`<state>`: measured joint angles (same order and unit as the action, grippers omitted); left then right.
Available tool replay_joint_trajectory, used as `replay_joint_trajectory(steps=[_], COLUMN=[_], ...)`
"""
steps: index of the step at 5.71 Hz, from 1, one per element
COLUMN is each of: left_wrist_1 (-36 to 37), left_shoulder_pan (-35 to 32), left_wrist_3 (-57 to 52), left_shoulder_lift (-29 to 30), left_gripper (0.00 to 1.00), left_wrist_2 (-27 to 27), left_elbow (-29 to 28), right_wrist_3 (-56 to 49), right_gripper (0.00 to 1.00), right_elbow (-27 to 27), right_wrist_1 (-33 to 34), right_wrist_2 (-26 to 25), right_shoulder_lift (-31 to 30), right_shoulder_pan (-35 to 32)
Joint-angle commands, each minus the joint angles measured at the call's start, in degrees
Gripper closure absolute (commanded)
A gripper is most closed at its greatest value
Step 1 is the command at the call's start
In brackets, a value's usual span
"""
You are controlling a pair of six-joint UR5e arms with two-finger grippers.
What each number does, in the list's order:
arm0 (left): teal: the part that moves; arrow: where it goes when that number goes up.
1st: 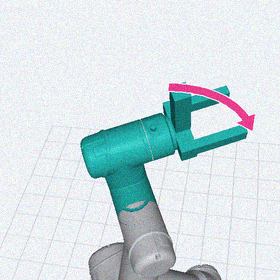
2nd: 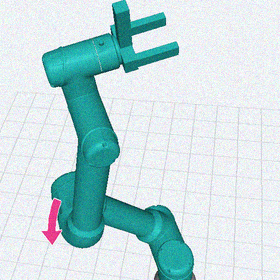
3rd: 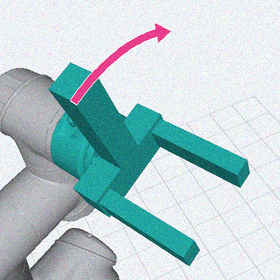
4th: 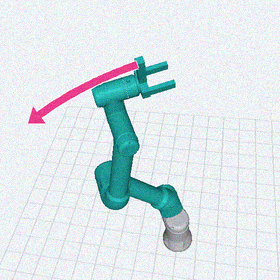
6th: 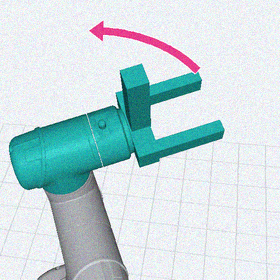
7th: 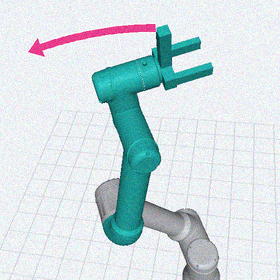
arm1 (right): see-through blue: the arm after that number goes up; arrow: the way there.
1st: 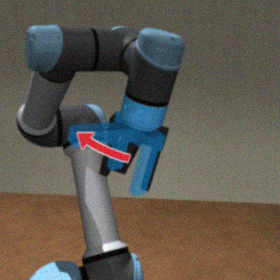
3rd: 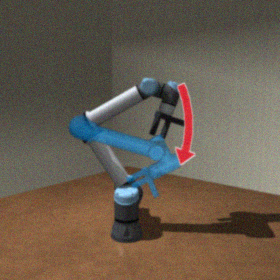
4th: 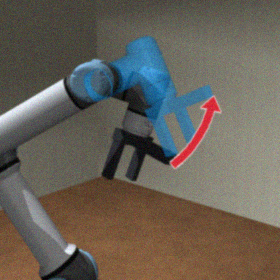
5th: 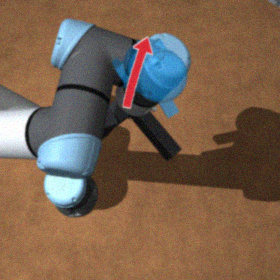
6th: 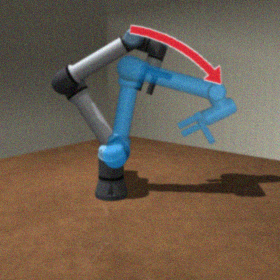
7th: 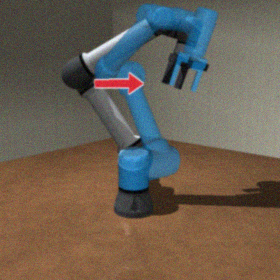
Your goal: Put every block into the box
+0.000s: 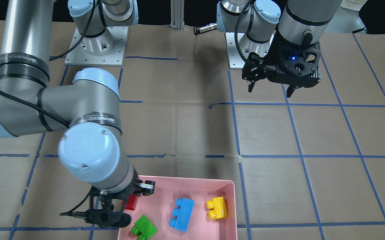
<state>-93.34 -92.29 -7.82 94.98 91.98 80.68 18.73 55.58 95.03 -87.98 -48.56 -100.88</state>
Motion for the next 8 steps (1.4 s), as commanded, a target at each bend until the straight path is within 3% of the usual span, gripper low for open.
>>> replay_joint_trajectory(steps=[1,2,3,6,8], left_wrist_1=[-0.1,-0.1,-0.1,-0.1,-0.1], left_shoulder_pan=[0.0,0.0,0.1,0.0,0.1], left_wrist_3=[0.0,0.0,0.0,0.0,0.0], left_shoulder_lift=[-0.1,-0.4,-0.5,-0.6,-0.6], left_gripper=[0.0,0.0,0.0,0.0,0.0], left_wrist_2=[0.0,0.1,0.1,0.0,0.1], left_elbow=[0.0,0.2,0.4,0.4,0.4], right_wrist_3=[1.8,1.9,1.9,1.8,-7.8], right_gripper=[0.58,0.1,0.01,0.01,0.01], right_elbow=[0.1,0.6,0.5,0.2,1.7], right_wrist_1=[2.7,2.7,2.5,-0.5,-10.9], right_wrist_2=[-0.1,-0.2,0.0,-0.3,-0.6], right_shoulder_lift=[4.9,5.0,4.8,0.5,-6.9], right_shoulder_pan=[-2.0,-2.0,-2.0,-1.6,4.8])
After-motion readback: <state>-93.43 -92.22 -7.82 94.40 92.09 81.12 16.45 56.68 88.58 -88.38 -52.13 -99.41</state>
